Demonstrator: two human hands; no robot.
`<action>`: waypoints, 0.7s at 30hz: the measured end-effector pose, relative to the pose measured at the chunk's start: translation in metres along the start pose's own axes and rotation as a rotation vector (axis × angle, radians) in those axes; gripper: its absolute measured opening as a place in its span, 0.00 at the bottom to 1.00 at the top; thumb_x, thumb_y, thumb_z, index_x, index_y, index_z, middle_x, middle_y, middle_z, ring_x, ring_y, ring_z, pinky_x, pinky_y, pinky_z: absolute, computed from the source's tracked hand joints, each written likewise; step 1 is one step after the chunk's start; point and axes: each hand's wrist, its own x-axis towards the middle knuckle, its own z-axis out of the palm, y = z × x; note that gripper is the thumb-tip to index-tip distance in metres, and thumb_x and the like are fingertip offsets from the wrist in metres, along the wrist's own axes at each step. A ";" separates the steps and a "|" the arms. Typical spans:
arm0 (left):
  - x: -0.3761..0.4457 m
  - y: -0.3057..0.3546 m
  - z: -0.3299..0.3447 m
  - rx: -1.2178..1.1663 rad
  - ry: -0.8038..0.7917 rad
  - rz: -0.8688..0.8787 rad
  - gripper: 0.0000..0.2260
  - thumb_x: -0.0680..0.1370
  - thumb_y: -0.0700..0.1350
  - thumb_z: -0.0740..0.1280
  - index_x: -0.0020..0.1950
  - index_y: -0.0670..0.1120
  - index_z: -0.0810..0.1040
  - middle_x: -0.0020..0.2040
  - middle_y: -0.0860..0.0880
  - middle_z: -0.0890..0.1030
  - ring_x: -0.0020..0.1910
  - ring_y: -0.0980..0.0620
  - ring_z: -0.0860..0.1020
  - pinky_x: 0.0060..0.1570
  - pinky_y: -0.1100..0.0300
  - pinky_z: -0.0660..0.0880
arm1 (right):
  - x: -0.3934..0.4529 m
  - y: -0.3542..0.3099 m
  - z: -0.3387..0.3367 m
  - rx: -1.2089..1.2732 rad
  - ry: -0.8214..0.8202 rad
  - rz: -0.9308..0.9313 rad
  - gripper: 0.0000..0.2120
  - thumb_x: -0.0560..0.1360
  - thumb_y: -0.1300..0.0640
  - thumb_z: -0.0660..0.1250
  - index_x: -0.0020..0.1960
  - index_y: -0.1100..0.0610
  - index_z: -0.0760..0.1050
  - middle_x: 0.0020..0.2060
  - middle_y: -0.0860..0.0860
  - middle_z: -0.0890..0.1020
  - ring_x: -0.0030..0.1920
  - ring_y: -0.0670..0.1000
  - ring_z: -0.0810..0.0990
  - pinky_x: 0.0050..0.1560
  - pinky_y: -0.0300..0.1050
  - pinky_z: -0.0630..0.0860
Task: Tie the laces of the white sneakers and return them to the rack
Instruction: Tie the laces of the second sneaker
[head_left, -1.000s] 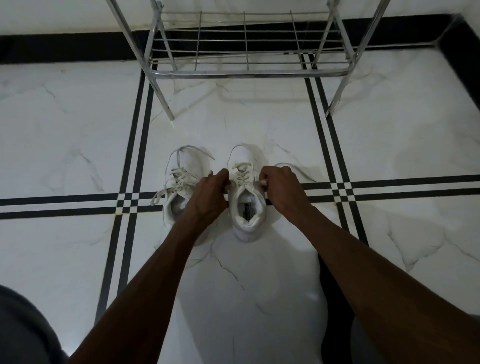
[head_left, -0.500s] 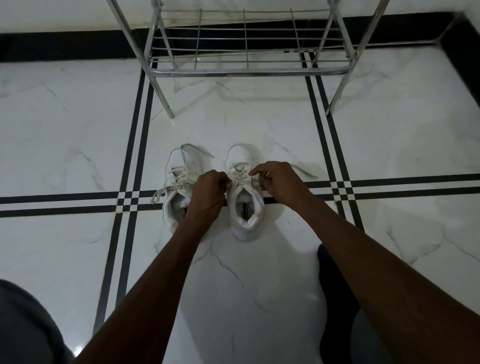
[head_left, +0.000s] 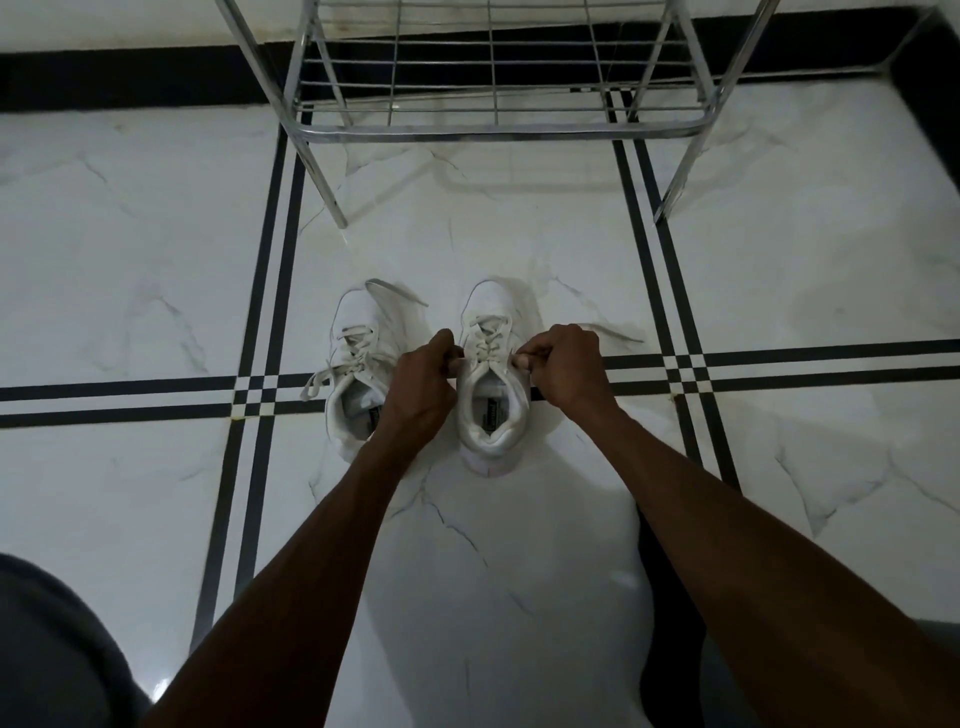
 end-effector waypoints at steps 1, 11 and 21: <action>0.001 -0.001 -0.002 -0.015 -0.017 -0.020 0.13 0.67 0.28 0.66 0.43 0.42 0.68 0.41 0.51 0.82 0.42 0.43 0.82 0.36 0.42 0.81 | 0.002 0.000 0.001 0.007 -0.009 0.024 0.03 0.72 0.63 0.74 0.42 0.60 0.87 0.38 0.57 0.88 0.38 0.51 0.83 0.46 0.46 0.81; 0.021 0.029 -0.046 -0.233 -0.101 -0.194 0.19 0.83 0.56 0.64 0.44 0.43 0.83 0.39 0.56 0.85 0.38 0.59 0.80 0.43 0.55 0.77 | 0.015 0.000 -0.045 0.359 -0.386 0.213 0.13 0.82 0.52 0.61 0.52 0.58 0.82 0.52 0.50 0.86 0.58 0.49 0.83 0.65 0.53 0.77; 0.028 0.068 -0.039 -0.707 -0.074 -0.166 0.16 0.86 0.51 0.59 0.49 0.40 0.75 0.43 0.39 0.80 0.43 0.48 0.81 0.56 0.52 0.78 | 0.015 -0.042 -0.050 0.843 -0.354 0.239 0.13 0.83 0.49 0.61 0.53 0.57 0.78 0.46 0.53 0.86 0.48 0.51 0.84 0.49 0.51 0.72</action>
